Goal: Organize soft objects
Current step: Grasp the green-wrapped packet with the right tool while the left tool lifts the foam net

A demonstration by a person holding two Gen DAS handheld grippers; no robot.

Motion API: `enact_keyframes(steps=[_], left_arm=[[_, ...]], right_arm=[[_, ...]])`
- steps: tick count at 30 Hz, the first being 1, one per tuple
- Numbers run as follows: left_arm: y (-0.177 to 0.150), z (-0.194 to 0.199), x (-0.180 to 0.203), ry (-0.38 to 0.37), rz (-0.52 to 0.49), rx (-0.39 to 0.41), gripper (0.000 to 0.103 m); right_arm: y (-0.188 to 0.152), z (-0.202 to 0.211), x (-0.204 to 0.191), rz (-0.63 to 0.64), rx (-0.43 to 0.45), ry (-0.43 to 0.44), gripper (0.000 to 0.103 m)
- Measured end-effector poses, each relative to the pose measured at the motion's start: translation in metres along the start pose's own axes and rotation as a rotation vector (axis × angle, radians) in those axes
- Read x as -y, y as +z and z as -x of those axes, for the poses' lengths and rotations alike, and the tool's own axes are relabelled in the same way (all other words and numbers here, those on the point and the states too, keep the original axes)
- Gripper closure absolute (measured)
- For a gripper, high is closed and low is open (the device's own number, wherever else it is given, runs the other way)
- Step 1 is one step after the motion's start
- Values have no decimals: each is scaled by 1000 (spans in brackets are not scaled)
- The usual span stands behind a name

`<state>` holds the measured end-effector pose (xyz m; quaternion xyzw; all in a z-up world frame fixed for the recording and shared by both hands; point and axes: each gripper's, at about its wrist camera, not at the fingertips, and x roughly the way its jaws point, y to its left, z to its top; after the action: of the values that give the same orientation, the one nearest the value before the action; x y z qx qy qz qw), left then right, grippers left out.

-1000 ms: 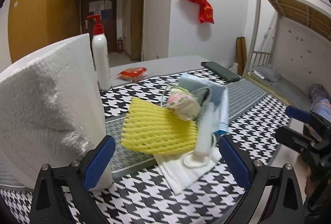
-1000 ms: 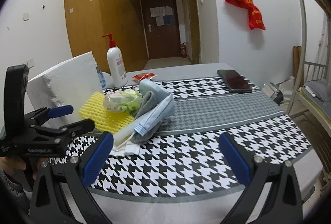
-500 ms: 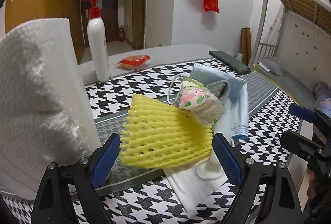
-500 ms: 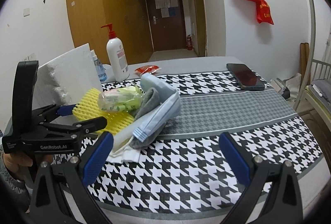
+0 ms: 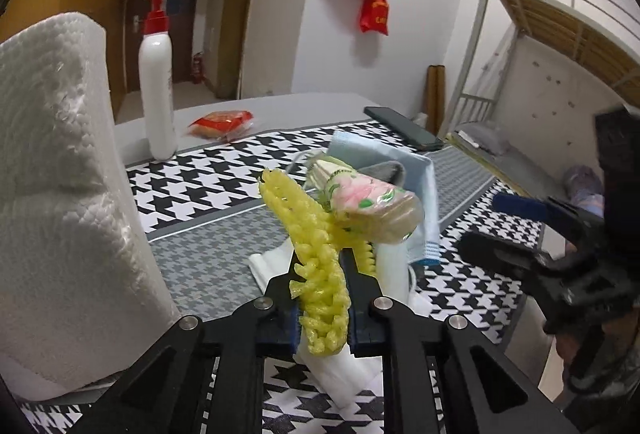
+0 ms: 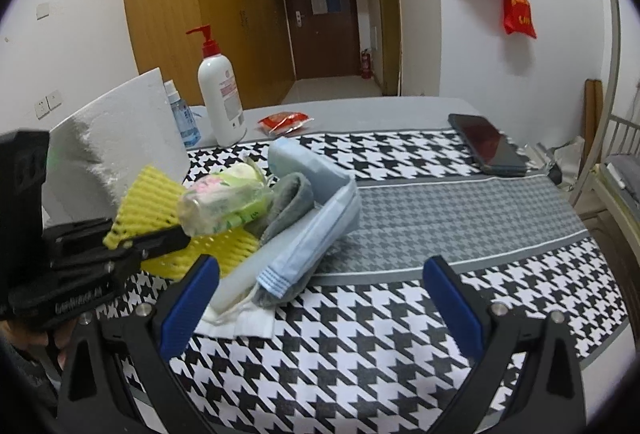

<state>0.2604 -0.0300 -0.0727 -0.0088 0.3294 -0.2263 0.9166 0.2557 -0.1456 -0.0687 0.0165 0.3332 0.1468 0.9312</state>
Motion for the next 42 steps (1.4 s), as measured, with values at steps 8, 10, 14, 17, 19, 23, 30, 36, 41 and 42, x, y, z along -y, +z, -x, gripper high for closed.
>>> enact_keyframes(steps=[8, 10, 14, 17, 19, 23, 30, 36, 41, 42], left_arm=[[0, 3, -4, -23, 23, 8, 86], [-1, 2, -4, -20, 22, 7, 86], [0, 1, -8, -25, 34, 8, 86], [-1, 0, -10, -22, 39, 2, 86], [-1, 0, -10, -25, 43, 4, 86], [-1, 0, -11, -30, 48, 2, 86], [-1, 2, -11, -43, 52, 9, 89], [3, 14, -7, -55, 35, 62, 90], [10, 31, -2, -52, 24, 107, 90], [12, 37, -1, -45, 22, 120, 90]], right_arm=[[11, -13, 4, -30, -39, -29, 21], [14, -10, -4, -2, -29, -23, 29], [21, -5, -28, 61, -13, 27, 29], [23, -12, -46, 113, -27, 37, 29], [22, -18, -48, 123, -44, 23, 29], [21, -32, -48, 123, -90, 9, 64], [17, -29, -46, 103, -93, 60, 80], [20, -5, -37, 50, -40, 86, 81], [24, 28, -36, 37, 35, 80, 81], [23, 33, -36, 35, 48, 79, 81]])
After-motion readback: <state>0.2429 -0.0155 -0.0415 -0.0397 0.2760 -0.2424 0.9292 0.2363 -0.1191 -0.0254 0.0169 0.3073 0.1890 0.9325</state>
